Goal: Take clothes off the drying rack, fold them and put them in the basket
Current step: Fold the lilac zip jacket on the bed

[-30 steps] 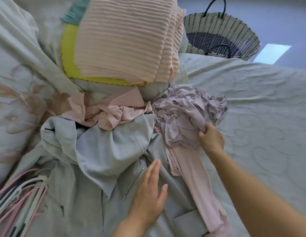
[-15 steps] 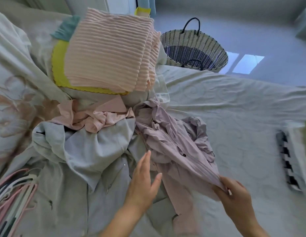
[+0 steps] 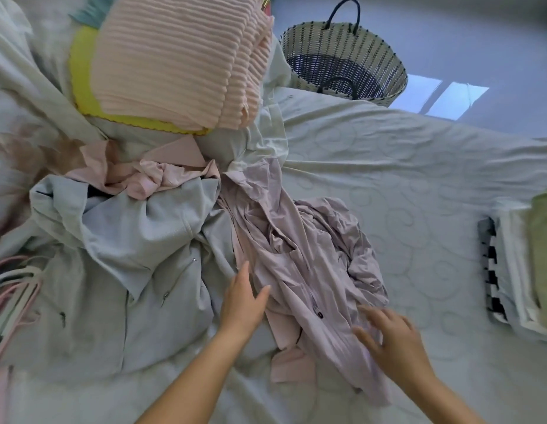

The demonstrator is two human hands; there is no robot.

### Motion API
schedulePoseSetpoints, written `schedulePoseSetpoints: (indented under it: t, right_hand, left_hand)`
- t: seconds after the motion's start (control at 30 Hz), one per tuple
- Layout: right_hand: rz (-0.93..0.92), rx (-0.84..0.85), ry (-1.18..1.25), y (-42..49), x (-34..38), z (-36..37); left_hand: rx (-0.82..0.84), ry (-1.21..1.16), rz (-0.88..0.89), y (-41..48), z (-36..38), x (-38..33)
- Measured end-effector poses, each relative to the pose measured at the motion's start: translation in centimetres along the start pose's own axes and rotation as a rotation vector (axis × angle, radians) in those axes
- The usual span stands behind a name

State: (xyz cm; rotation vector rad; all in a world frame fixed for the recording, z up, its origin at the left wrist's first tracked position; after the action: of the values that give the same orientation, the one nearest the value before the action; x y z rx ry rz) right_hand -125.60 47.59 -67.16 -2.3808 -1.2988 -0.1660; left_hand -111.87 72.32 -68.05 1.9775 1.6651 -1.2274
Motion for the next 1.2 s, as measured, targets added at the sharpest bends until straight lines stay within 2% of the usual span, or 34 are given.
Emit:
schedulePoseSetpoints:
  t: [0.13,0.27,0.4,0.47,0.53,0.67,0.8,0.87,1.0,1.1,1.2]
  right_hand:
    - [-0.021,-0.002,0.066,6.5,6.7,-0.2]
    - [0.05,0.019,0.116,12.3,11.9,0.9]
    - [0.251,0.215,0.24,14.9,14.2,1.7]
    - [0.283,0.25,0.197,15.1,14.3,1.5]
    - [0.262,0.222,0.182,15.0,14.0,0.9]
    - [0.185,0.15,0.387,13.9,13.4,-1.7]
    - [0.114,0.15,0.447,12.4,12.4,-4.4]
    - [0.106,0.137,0.511,11.9,11.4,-5.9]
    - [0.134,0.042,0.723,10.6,9.1,-10.4]
    - [0.123,-0.029,0.872,9.0,8.6,-14.8]
    - [0.095,-0.022,0.998,6.9,8.7,-20.1]
  left_hand:
    - [-0.012,-0.04,-0.009,2.2,0.6,0.3]
    - [0.033,-0.068,-0.044,3.7,2.3,0.6]
    - [0.003,-0.084,-0.077,4.5,2.8,0.8]
    - [-0.054,-0.106,-0.119,5.2,2.5,1.0]
    - [-0.099,-0.188,-0.154,5.8,1.8,1.1]
    - [-0.013,-0.282,-0.174,6.1,1.9,-0.3]
    - [-0.113,-0.303,-0.189,7.5,2.4,-2.5]
    - [-0.185,-0.341,-0.14,7.7,1.9,-3.9]
    - [-0.346,-0.405,0.113,6.0,-1.5,-8.2]
    - [-0.397,-0.423,0.242,4.6,-5.2,-12.0]
    - [-0.411,-0.379,0.376,2.6,-9.3,-16.5]
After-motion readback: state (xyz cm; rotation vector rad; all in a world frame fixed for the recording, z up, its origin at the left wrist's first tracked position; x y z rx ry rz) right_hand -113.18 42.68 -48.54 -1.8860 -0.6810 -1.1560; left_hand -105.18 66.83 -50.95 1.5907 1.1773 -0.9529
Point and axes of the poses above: each hand's wrist, its own y-axis towards the middle knuckle, its own z-axis out of the palm, x = y × z, the point moved 1 cm from there along y, towards the middle knuckle, and after that the axes turned 14 degrees about z, right-handed, at the moved point
